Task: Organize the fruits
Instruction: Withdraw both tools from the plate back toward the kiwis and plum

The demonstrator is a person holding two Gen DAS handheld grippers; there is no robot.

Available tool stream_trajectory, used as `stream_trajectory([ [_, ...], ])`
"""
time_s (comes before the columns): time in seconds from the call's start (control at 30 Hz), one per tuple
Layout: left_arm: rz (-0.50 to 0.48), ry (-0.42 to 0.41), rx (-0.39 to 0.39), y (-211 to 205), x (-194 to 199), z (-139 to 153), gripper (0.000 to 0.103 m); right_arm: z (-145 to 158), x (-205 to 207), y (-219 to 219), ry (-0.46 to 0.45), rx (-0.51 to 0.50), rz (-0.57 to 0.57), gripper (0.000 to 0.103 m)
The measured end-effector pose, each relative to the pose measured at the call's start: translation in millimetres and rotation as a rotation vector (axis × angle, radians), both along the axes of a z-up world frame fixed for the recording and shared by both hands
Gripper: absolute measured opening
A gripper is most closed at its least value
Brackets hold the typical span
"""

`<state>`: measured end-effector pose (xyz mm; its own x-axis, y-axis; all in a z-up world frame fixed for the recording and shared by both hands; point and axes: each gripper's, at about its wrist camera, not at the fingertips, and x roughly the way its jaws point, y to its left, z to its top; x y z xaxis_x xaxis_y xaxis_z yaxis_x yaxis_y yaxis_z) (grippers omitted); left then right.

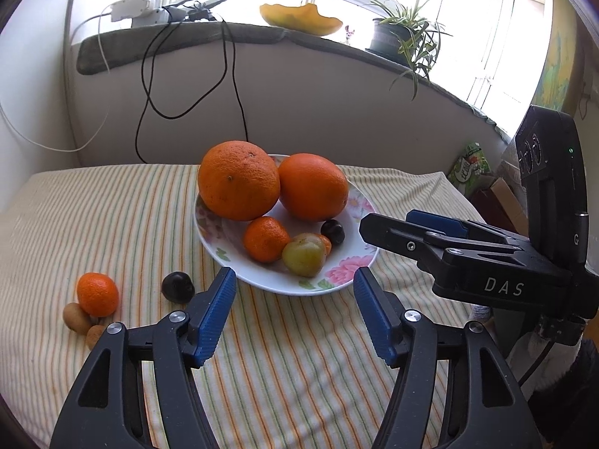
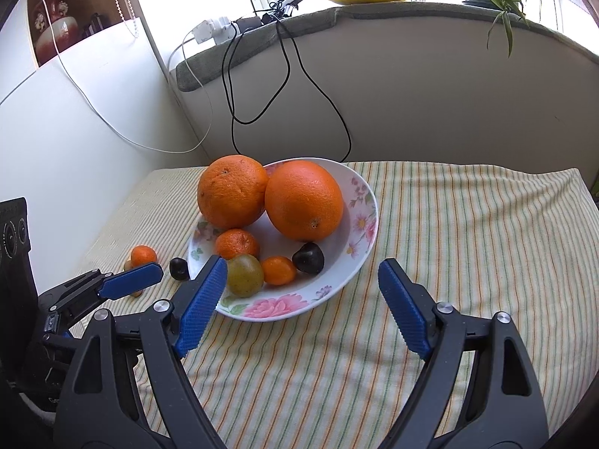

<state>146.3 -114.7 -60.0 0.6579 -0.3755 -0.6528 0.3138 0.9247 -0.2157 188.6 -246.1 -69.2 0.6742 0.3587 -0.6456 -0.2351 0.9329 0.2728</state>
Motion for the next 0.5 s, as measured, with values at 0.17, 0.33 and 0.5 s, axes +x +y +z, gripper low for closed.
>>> stream_trajectory([
  [0.17,0.016,-0.007,-0.003,9.7,-5.4,3.1,0.065,4.6,-7.1,8.2,-0.005,0.001,0.006,0.085],
  [0.33,0.036,-0.012,-0.008,20.0,-11.5,5.0,0.065,9.2,-13.3,15.5,-0.012,0.001,0.015,0.085],
  [0.5,0.054,-0.015,-0.012,30.0,-15.1,6.6,0.067,12.6,-20.1,23.7,-0.018,-0.003,0.025,0.085],
])
